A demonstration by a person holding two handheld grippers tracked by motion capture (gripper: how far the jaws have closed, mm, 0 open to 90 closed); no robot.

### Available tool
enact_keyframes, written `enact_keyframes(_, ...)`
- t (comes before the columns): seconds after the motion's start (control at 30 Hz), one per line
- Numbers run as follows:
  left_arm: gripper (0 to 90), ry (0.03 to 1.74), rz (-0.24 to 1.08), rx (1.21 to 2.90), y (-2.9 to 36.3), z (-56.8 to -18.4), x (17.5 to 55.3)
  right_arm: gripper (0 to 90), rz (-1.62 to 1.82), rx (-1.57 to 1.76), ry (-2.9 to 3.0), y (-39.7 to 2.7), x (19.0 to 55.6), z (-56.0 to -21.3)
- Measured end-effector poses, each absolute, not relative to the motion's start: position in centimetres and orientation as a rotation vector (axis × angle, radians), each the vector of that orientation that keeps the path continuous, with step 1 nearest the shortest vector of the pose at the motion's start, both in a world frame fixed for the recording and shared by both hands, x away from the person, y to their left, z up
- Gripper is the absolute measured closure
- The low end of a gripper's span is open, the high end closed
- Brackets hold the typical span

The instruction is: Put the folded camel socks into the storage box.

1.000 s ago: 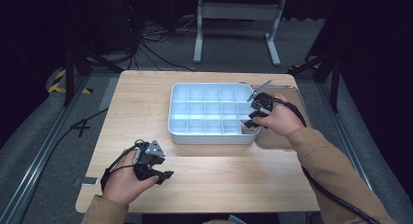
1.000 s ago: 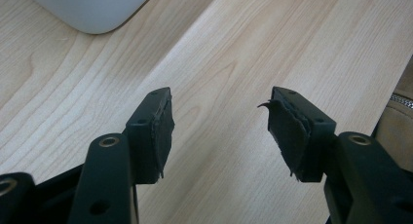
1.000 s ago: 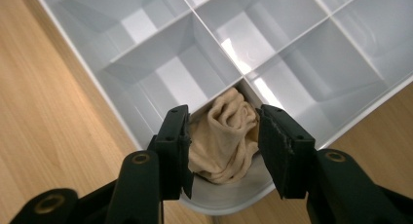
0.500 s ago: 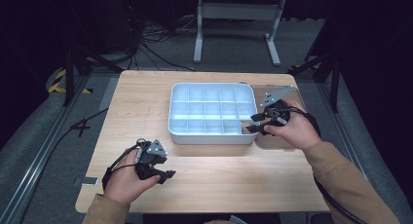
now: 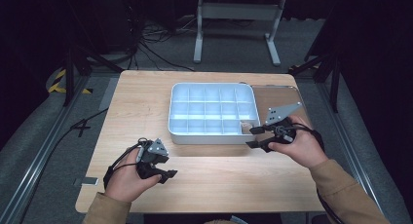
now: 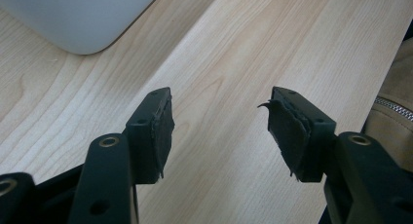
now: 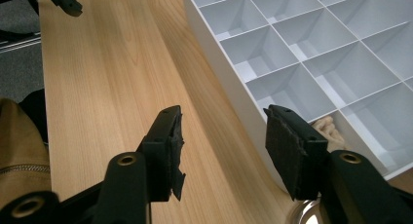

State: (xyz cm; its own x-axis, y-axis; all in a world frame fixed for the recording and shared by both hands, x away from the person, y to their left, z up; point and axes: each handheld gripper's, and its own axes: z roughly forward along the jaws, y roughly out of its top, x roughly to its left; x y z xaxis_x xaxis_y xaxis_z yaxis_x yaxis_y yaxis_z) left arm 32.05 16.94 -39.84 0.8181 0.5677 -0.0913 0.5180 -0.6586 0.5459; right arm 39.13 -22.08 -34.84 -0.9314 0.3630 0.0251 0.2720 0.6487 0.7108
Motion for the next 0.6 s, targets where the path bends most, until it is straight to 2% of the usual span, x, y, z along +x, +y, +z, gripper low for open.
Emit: enact_keyframes(0.6, 43.0, 0.804, 0.109, 2.445, 17.0, -40.1, 32.1, 43.6, 1.144, 0.515, 2.749, -22.4, 36.1, -37.6)
